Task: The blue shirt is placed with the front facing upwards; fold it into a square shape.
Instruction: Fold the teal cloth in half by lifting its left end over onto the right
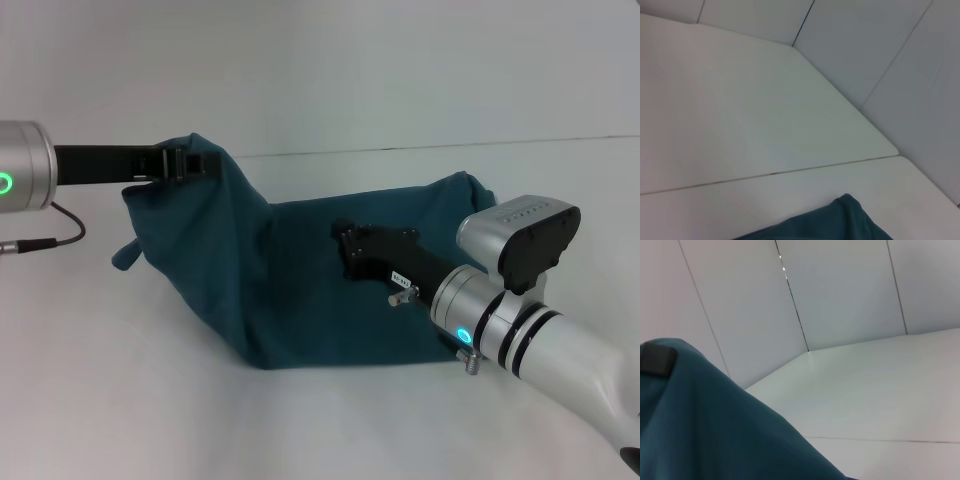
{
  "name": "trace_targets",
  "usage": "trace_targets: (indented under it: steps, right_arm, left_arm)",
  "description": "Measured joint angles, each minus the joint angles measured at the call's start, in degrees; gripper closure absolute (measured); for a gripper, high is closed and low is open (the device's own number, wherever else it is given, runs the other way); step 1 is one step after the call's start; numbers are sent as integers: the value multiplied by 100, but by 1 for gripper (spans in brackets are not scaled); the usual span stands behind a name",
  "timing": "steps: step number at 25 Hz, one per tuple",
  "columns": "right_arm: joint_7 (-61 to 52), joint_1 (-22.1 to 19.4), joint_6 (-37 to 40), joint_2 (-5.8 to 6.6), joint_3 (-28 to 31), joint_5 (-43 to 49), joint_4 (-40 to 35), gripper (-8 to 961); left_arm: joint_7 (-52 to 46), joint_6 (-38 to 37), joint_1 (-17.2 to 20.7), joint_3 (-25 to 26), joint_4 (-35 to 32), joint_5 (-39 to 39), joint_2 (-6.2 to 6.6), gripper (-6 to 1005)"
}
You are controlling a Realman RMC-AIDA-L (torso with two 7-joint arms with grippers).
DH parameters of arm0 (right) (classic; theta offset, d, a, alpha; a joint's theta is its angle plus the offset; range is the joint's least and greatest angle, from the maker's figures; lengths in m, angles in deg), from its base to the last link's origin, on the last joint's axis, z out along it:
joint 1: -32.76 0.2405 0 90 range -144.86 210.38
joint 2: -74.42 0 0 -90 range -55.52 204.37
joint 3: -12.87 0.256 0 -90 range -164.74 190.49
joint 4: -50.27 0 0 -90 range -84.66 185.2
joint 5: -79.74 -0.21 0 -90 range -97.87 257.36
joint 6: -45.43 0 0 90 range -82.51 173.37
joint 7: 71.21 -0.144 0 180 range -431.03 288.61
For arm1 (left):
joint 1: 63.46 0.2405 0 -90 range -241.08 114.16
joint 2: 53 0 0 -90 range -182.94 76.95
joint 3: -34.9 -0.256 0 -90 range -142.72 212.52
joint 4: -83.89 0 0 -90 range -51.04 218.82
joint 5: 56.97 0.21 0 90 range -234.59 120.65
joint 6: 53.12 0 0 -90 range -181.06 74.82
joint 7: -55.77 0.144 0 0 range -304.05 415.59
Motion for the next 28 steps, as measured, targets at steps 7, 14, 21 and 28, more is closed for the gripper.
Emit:
trace_targets:
  steps: [7,14,21,28]
  right_arm:
    - [-2,-30,24,9,0,17,0,953]
    - [-7,-56,23,9,0,28,0,953]
    - [-8,-65,4,8,0,21,0,953]
    - [-3,-39,-3,-1,39,12,11,953]
  left_arm:
    - [8,-8,84,-4,-12,-32,0,960]
    - [8,-13,165,0,-23,-80,3,960]
    - [14,5,175,3,-29,-81,6,959]
    - [18,18,175,46,-35,-86,9,960]
